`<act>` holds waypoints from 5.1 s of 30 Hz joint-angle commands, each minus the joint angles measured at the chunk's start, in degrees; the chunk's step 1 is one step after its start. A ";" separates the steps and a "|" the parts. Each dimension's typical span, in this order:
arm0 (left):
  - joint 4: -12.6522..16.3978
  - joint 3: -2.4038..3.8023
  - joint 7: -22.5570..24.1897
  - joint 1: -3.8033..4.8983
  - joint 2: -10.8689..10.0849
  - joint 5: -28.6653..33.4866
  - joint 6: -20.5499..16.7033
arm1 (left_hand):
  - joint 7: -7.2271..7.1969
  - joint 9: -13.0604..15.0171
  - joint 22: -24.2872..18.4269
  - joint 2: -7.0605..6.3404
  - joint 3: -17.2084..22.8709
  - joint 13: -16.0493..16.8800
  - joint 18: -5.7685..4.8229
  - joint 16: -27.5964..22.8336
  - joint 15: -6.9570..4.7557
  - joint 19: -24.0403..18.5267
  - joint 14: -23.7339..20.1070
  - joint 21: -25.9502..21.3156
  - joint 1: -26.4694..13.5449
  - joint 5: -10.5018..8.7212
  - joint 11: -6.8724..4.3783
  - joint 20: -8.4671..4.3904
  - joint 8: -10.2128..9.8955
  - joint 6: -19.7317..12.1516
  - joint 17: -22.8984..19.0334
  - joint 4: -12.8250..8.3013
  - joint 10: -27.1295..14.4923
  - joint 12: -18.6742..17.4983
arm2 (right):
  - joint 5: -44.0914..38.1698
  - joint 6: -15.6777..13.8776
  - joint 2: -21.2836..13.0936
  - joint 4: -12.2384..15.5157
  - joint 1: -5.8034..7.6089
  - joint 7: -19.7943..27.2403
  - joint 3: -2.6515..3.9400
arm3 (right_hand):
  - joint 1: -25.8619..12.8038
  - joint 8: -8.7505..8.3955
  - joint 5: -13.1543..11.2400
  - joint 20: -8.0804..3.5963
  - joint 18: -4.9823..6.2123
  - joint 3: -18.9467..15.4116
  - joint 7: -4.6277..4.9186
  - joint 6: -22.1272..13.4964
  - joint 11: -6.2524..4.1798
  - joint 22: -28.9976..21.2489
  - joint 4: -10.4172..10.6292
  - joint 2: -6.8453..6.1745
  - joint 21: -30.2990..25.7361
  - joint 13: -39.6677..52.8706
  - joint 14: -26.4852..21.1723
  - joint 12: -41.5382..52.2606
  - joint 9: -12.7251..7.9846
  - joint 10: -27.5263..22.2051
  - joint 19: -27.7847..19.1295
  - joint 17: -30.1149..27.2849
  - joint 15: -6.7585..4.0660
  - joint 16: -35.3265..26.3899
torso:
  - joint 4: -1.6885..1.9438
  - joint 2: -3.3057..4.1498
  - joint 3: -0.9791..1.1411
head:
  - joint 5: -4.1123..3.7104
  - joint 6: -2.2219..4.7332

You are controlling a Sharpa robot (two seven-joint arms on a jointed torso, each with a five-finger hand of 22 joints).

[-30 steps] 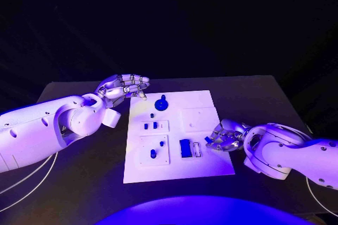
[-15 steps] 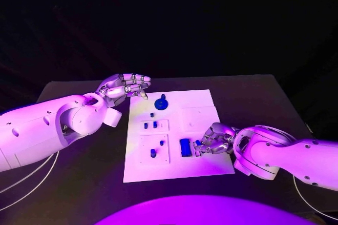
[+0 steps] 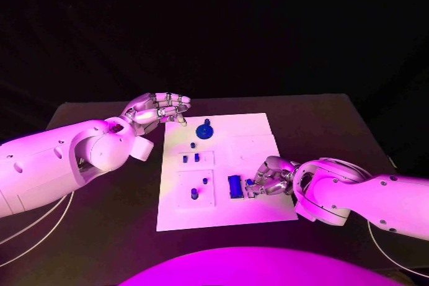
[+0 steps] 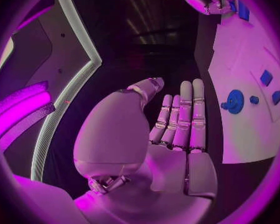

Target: Assemble the parts on the task board

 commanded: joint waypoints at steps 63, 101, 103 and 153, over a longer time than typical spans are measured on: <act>-0.10 -0.01 -0.39 -0.02 -0.28 -0.69 0.88 | 2.10 -0.19 -0.09 0.35 0.45 -0.10 0.67 0.36 -0.04 0.13 -0.39 -0.33 0.03 0.33 0.04 0.42 0.58 -0.28 -0.14 0.02 -0.45 0.31 | 0.38 3.22 -3.40 1.93 -0.51 3.35 -0.06 | -0.62 -0.53 7.64 -0.08 -0.56 -11.83 0.29 -0.33 0.27 12.38 -1.05 -1.94 -0.54 13.76 5.68 -0.14 0.41 5.11 2.93 13.63 -0.03 0.14 | -0.02 0.00 0.02 | -0.28 0.23; -0.17 -0.12 1.19 -0.44 -0.27 -0.09 -0.31 | 2.20 -0.35 -0.05 0.39 0.50 -0.12 0.66 0.41 -0.03 0.14 -0.42 -0.31 0.00 0.30 0.04 0.42 0.81 -0.25 -0.18 0.02 -0.52 0.41 | 5.83 -5.62 -2.59 -2.01 0.13 13.23 0.25 | 1.09 -1.74 10.16 0.26 0.05 -14.38 1.04 -2.10 0.89 11.50 -0.28 -2.30 -4.08 12.85 5.31 -2.37 0.03 4.30 1.82 11.99 0.45 -0.50 | -0.14 -0.48 -0.29 | -0.36 1.33; -0.27 -0.13 2.33 -0.53 -0.20 0.72 -1.28 | 2.34 -0.39 -0.05 0.31 0.45 -0.10 0.66 0.43 -0.03 0.12 -0.44 -0.33 -0.11 0.29 0.00 0.42 0.91 -0.20 -0.19 0.07 -0.38 0.53 | 9.40 -7.45 -2.39 -3.69 0.96 17.05 0.29 | 1.85 -2.10 10.64 0.51 0.59 -15.21 1.33 -2.86 1.23 10.72 -0.21 -2.27 -7.21 11.99 4.95 -4.43 -0.03 3.52 0.83 10.46 0.72 -1.13 | -0.20 -0.64 -0.43 | -0.39 1.55; 5.67 2.16 12.70 -6.37 4.32 6.25 -40.72 | -10.32 -13.90 -41.64 9.47 -25.77 -4.20 -9.71 -55.38 -6.46 -46.98 -49.44 -37.88 -80.95 -18.63 -10.56 -11.15 -28.57 -36.05 -21.38 -2.77 -31.42 -42.77 | 64.06 -26.60 11.74 -17.01 -1.99 61.10 10.89 | -63.33 -20.63 -3.52 -1.95 -2.60 -29.03 -3.08 -60.38 1.14 -74.90 -16.29 10.70 -79.50 -74.92 -84.02 -87.07 -37.13 -83.93 -83.91 -74.91 4.32 -89.33 | -1.16 -5.31 0.33 | 2.71 14.92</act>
